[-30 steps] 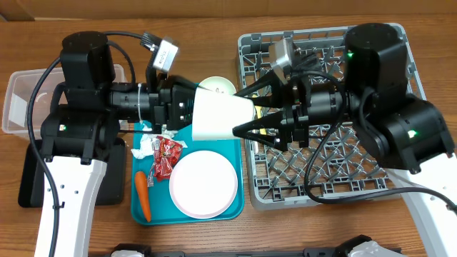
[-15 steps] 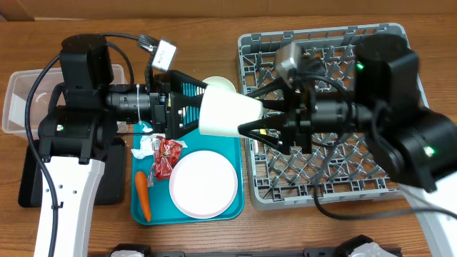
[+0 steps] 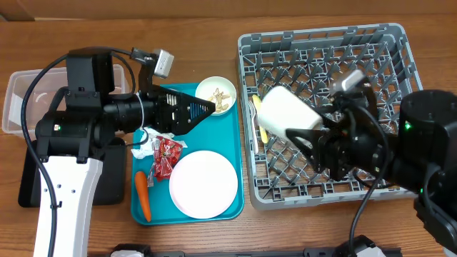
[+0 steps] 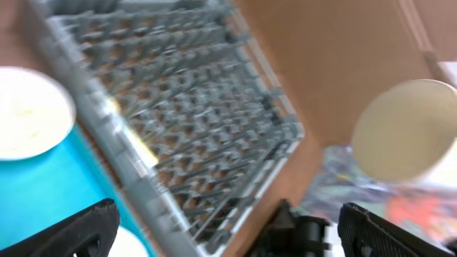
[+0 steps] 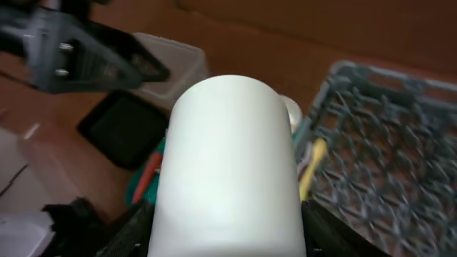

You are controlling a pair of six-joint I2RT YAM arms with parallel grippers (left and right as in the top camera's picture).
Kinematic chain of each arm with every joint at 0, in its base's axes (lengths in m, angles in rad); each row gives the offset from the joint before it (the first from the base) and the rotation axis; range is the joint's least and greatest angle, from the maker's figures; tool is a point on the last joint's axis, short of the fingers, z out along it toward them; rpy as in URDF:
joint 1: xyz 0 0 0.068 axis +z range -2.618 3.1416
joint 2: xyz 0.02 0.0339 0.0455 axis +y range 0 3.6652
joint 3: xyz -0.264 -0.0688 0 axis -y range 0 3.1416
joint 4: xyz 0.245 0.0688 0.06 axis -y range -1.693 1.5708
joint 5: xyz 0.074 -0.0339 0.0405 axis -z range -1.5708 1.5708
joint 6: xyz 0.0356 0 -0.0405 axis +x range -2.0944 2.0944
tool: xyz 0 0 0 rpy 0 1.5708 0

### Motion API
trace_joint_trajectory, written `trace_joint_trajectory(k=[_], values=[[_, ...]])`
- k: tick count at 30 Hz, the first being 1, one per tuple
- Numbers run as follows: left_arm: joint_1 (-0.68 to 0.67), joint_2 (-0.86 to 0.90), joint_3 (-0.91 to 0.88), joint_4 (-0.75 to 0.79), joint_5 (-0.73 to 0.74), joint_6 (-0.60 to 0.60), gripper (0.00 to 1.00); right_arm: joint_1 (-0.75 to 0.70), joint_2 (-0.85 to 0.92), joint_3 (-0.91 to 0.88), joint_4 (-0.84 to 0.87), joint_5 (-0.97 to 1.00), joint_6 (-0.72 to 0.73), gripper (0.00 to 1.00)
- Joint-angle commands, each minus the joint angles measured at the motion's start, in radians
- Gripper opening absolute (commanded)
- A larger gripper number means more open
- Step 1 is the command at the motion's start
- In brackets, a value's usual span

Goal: Sort waste into correct bins and load items into the dishwasher rack
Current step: 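Carry the cup with the right gripper to the rack's lower right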

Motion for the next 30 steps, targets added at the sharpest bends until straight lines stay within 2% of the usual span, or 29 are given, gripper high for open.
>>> trace_joint_trajectory(k=[1,5,14,18,26,30], values=[[0.005,-0.002,0.012,-0.029,-0.150,0.026,1.00,-0.005,-0.004,0.009,-0.084,0.316,0.192,0.32],[0.005,-0.002,0.012,-0.035,-0.158,0.026,1.00,-0.005,0.016,0.009,-0.202,0.492,0.376,0.32],[0.005,-0.002,0.012,-0.053,-0.158,0.026,1.00,-0.025,0.131,0.006,-0.435,0.545,0.525,0.32],[0.005,-0.002,0.012,-0.063,-0.158,0.026,1.00,-0.074,0.174,-0.039,-0.434,0.525,0.526,0.32],[0.005,-0.002,0.012,-0.084,-0.158,0.026,1.00,-0.284,0.210,-0.178,-0.433,0.517,0.516,0.27],[0.005,-0.002,0.012,-0.083,-0.159,0.026,1.00,-0.356,0.210,-0.256,-0.377,0.384,0.385,0.28]])
